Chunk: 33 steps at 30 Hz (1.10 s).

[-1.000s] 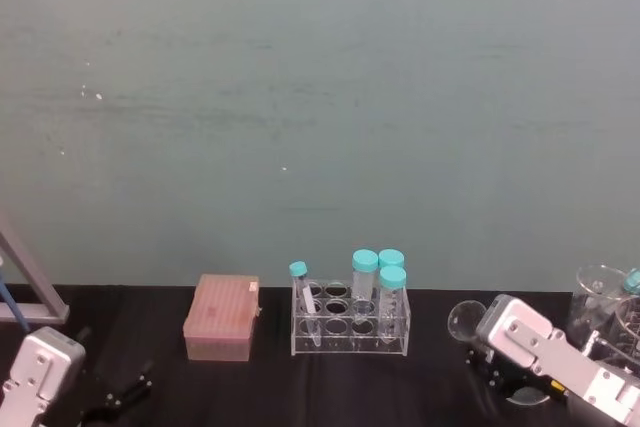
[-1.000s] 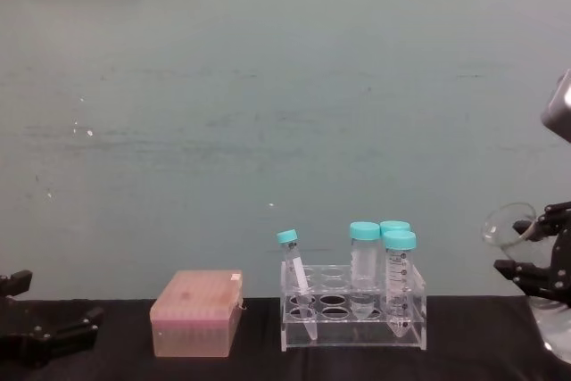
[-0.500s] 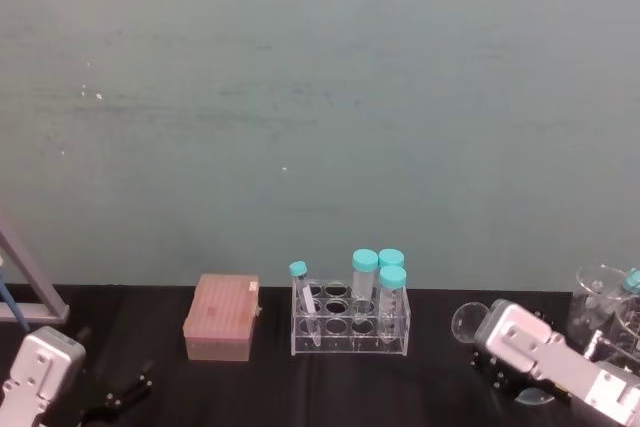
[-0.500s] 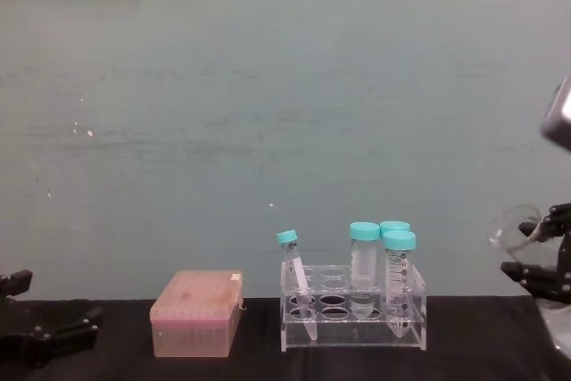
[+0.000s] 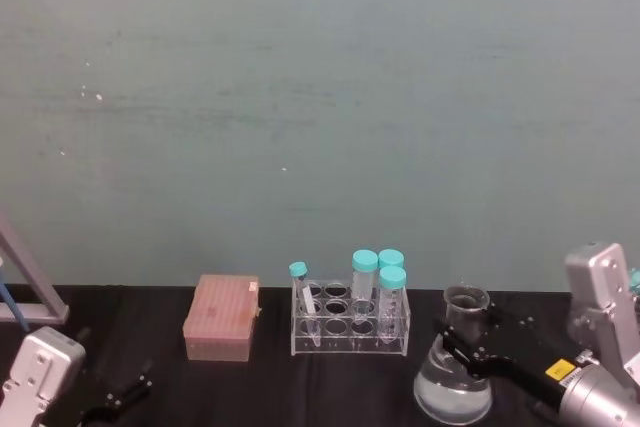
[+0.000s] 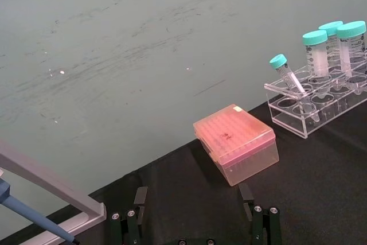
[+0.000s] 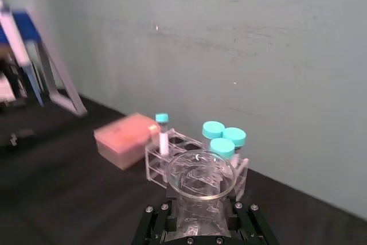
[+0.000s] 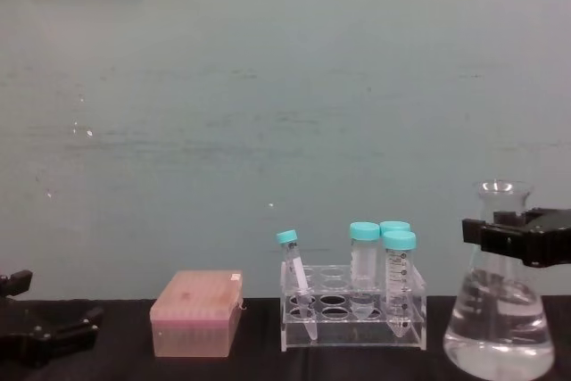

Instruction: Pick up the beaker with the right gripper, shake it three times, and then put it down.

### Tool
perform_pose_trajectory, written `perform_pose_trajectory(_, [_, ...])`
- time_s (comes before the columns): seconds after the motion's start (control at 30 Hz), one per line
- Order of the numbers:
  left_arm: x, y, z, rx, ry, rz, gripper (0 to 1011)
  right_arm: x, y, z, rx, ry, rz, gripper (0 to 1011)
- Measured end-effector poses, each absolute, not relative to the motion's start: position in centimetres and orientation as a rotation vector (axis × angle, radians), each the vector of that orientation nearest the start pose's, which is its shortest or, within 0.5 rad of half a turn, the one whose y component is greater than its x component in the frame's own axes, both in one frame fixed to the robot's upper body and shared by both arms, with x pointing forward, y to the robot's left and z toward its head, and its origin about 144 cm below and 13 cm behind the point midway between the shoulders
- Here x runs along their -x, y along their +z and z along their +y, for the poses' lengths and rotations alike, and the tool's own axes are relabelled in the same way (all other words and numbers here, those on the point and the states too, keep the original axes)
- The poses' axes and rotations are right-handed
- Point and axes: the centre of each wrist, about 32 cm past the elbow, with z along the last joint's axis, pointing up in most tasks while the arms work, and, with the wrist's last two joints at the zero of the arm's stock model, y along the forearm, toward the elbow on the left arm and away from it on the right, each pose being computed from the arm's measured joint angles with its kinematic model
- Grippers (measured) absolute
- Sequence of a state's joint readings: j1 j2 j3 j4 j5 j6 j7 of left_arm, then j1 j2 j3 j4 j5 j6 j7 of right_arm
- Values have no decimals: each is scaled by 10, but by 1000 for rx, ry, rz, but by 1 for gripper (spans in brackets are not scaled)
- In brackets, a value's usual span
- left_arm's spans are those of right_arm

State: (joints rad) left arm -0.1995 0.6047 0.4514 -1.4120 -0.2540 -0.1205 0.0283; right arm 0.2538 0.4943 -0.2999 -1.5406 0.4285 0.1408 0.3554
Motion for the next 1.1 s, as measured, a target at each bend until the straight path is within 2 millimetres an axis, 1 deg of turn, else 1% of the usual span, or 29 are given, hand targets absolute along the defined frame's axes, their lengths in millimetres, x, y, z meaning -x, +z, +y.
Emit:
perform_pose_trajectory(0.1, [-489, 1140, 310, -304, 1248, -285, 1000, -515, 1207, -288, 79, -976, 21, 453])
perform_pose_trajectory(0.27, [-489, 1140, 310, -304, 1248, -285, 1000, -515, 1202, -287, 47, -974, 44, 453])
perform_pose_trajectory(1.1, [-489, 1140, 310, -304, 1248, -285, 1000, -515, 1200, -287, 38, -975, 51, 453])
